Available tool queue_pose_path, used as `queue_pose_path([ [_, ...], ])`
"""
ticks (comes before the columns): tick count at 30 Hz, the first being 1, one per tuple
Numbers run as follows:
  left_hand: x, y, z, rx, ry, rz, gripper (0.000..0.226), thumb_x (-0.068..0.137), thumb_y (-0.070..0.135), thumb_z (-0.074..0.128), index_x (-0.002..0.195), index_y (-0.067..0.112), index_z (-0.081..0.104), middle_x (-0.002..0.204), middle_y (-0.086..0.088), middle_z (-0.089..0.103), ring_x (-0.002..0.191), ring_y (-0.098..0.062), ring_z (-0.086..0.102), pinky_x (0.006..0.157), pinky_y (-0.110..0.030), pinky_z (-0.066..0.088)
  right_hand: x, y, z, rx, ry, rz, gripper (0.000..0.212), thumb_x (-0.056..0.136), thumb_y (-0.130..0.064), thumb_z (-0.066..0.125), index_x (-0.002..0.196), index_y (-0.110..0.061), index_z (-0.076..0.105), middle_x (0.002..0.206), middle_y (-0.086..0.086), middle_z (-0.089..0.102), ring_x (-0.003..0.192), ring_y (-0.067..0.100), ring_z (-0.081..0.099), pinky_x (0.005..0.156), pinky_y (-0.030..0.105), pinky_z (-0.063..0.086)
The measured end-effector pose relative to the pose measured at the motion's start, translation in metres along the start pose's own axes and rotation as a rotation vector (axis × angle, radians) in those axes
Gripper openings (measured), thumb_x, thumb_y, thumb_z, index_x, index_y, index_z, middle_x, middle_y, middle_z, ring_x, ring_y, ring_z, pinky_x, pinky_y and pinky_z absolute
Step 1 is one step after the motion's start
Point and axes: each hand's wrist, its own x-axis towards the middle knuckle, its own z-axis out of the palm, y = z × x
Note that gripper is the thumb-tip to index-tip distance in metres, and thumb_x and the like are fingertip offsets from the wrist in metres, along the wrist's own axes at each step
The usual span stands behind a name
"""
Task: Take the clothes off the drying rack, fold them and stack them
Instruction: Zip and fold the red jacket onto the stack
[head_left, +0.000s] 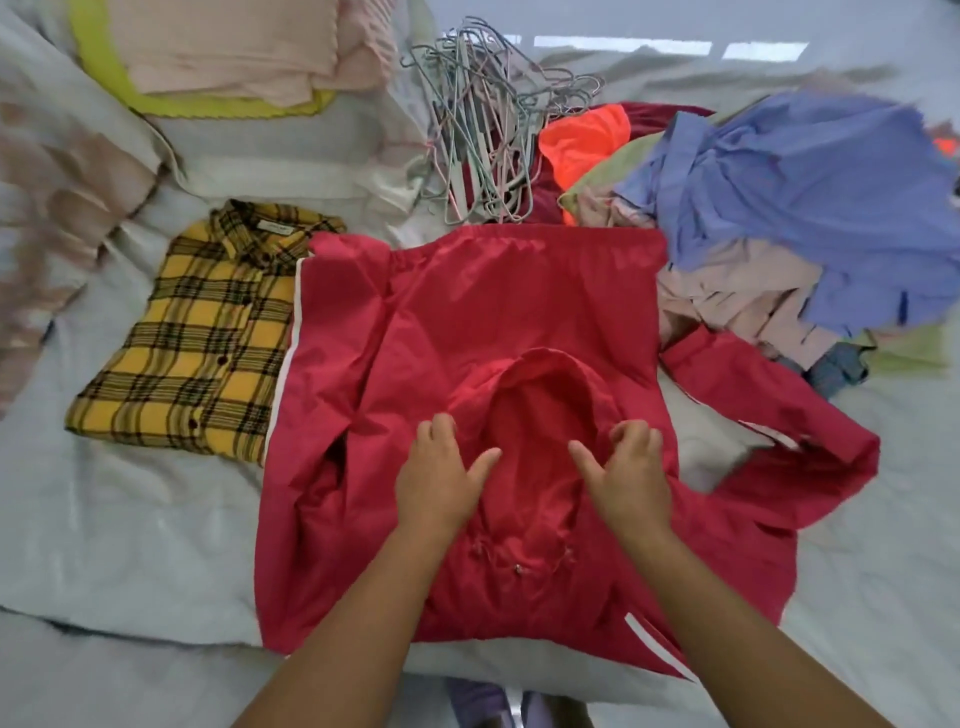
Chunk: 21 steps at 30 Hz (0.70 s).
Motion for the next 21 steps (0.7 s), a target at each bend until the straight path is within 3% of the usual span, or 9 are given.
queue_pose_path([
  [3,0.026,0.006,0.008,0.158,-0.012,-0.046,0.055,0.084,0.052,0.056,0.118,0.011,0.039,0.118,-0.009,0.048,0.112,-0.03,0.051,0.082,-0.042,0.044,0.024,-0.008,0.008,-0.134,-0.004,0.066,0.052,0.081,-0.037,0.067,0.111,-0.003,0.041,0.116,0.018,0.045,0.11,0.037,0.049,0.081,0.044,0.044],
  [6,0.037,-0.002,0.008,0.271,-0.05,-0.047,0.034,0.089,0.033,0.052,0.113,0.011,0.041,0.115,-0.012,0.055,0.107,-0.034,0.056,0.079,-0.04,0.043,0.035,0.001,0.006,-0.148,-0.018,0.065,0.034,0.081,-0.02,0.061,0.107,-0.005,0.043,0.111,0.016,0.048,0.104,0.036,0.052,0.079,0.044,0.042],
  [9,0.036,-0.023,-0.002,0.208,0.02,0.002,0.024,0.083,0.016,0.052,0.107,0.011,0.051,0.105,-0.013,0.059,0.097,-0.034,0.058,0.072,-0.041,0.043,0.033,0.019,-0.002,-0.006,-0.002,-0.054,0.027,0.077,-0.005,0.061,0.101,-0.007,0.049,0.097,0.007,0.046,0.095,0.033,0.052,0.077,0.043,0.041],
  [12,0.024,-0.058,-0.019,0.21,0.183,0.245,0.035,0.069,0.012,0.053,0.104,0.012,0.056,0.079,-0.012,0.064,0.068,-0.032,0.064,0.051,-0.037,0.049,0.026,0.041,-0.019,0.123,0.045,-0.273,0.04,0.068,0.009,0.059,0.104,-0.009,0.056,0.096,0.007,0.045,0.091,0.03,0.052,0.084,0.042,0.045],
  [14,0.013,-0.082,-0.024,0.284,0.161,0.394,0.045,0.065,0.02,0.043,0.11,0.019,0.051,0.069,-0.006,0.063,0.055,-0.026,0.062,0.043,-0.028,0.047,0.019,0.057,-0.023,0.023,-0.008,-0.434,0.049,0.064,0.002,0.055,0.107,-0.021,0.054,0.097,0.009,0.048,0.092,0.025,0.05,0.084,0.032,0.042],
  [17,-0.002,-0.111,-0.016,0.403,0.018,0.445,0.051,0.065,0.024,0.037,0.115,0.024,0.045,0.073,0.0,0.064,0.056,-0.021,0.062,0.045,-0.026,0.047,0.002,0.078,-0.014,-0.205,-0.162,-0.523,0.044,0.062,-0.013,0.055,0.103,-0.027,0.054,0.097,0.007,0.052,0.084,0.029,0.056,0.072,0.038,0.049],
  [19,-0.005,-0.121,-0.011,0.488,-0.032,0.422,0.051,0.064,0.027,0.056,0.115,0.024,0.051,0.083,-0.003,0.067,0.062,-0.023,0.064,0.048,-0.032,0.049,-0.007,0.085,-0.007,-0.368,-0.149,-0.521,0.033,0.073,-0.036,0.053,0.101,-0.025,0.063,0.101,0.007,0.055,0.082,0.031,0.059,0.07,0.041,0.05],
  [21,-0.002,-0.114,-0.009,0.492,0.0,0.39,0.055,0.06,0.032,0.07,0.113,0.019,0.061,0.097,-0.01,0.067,0.074,-0.029,0.067,0.054,-0.038,0.052,-0.011,0.079,-0.004,-0.4,-0.097,-0.516,0.044,0.078,-0.05,0.045,0.101,-0.021,0.069,0.107,0.01,0.058,0.09,0.03,0.058,0.078,0.041,0.048],
])
